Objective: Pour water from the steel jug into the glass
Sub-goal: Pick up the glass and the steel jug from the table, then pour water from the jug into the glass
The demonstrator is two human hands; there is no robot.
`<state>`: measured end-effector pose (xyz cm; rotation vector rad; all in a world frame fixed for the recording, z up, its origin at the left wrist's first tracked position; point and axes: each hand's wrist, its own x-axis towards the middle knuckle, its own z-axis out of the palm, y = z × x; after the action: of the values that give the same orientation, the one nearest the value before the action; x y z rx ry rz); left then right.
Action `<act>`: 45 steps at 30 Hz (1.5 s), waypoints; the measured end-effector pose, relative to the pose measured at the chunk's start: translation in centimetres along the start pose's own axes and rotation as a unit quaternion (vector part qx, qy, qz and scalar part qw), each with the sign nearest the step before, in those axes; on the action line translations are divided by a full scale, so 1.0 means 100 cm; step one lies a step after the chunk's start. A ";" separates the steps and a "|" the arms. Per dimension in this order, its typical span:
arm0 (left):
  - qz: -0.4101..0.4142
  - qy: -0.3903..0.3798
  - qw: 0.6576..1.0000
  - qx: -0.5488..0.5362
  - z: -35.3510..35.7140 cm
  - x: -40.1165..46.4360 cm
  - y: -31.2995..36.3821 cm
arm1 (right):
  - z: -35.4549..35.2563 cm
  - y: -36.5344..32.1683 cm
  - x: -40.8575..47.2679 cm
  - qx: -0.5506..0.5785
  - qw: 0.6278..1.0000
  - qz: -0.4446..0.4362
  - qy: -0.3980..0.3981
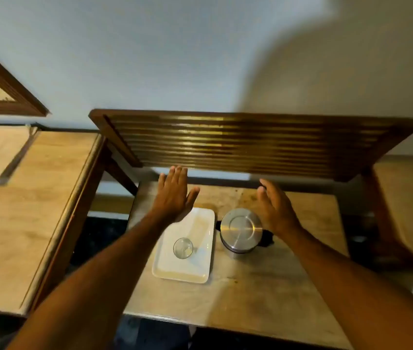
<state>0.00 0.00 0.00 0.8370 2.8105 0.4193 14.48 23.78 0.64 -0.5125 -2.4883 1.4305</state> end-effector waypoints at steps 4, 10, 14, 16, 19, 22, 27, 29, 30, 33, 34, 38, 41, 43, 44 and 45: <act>-0.097 -0.111 0.989 0.014 0.085 -0.028 -0.048 | 0.035 0.065 -0.035 0.038 0.992 0.106 0.061; -0.183 -0.221 0.958 -0.010 0.156 -0.075 -0.108 | 0.072 0.118 -0.059 0.106 0.964 0.178 0.166; -0.199 -0.197 0.940 -0.193 0.191 -0.097 -0.113 | 0.074 0.129 -0.044 0.110 0.964 0.160 0.180; -0.207 -0.138 0.933 -0.259 0.202 -0.099 -0.102 | 0.072 0.131 -0.041 0.125 0.966 0.151 0.171; -0.211 -0.060 0.929 -0.299 0.215 -0.096 -0.088 | 0.072 0.132 -0.037 0.147 0.967 0.125 0.168; -0.205 -0.022 0.931 -0.301 0.214 -0.090 -0.079 | 0.075 0.128 -0.029 0.164 0.960 0.152 0.168; -0.171 0.021 0.928 -0.330 0.151 -0.075 -0.050 | 0.068 0.091 -0.019 0.117 0.962 0.162 0.184; -0.142 0.034 0.929 -0.339 0.110 -0.068 -0.035 | 0.052 0.070 -0.017 0.112 0.964 0.153 0.187; -0.126 0.035 0.929 -0.346 0.089 -0.062 -0.027 | 0.042 0.059 -0.015 0.121 0.962 0.156 0.190; -0.054 0.052 0.938 -0.339 0.027 -0.050 0.000 | 0.003 0.016 -0.005 0.147 0.956 0.161 0.197; -0.028 0.062 0.938 -0.340 0.003 -0.046 0.011 | -0.014 -0.005 0.000 0.154 0.956 0.155 0.196; 0.043 0.087 0.925 -0.368 -0.077 -0.039 0.051 | -0.080 -0.100 0.030 0.166 0.957 0.123 0.206; 0.082 0.104 0.904 -0.407 -0.139 -0.033 0.084 | -0.130 -0.184 0.051 0.173 0.959 0.099 0.203; 0.110 0.115 0.887 -0.433 -0.178 -0.028 0.103 | -0.160 -0.234 0.058 0.176 0.964 0.076 0.187; 0.113 0.122 0.879 -0.447 -0.196 -0.026 0.110 | -0.174 -0.258 0.059 0.175 0.966 0.060 0.181; 0.114 0.124 0.869 -0.465 -0.212 -0.024 0.117 | -0.186 -0.279 0.059 0.176 0.967 0.041 0.178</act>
<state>2.65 3.45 23.97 0.8803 2.2037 1.8213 10.63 27.93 34.23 -0.7284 -1.9063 1.6003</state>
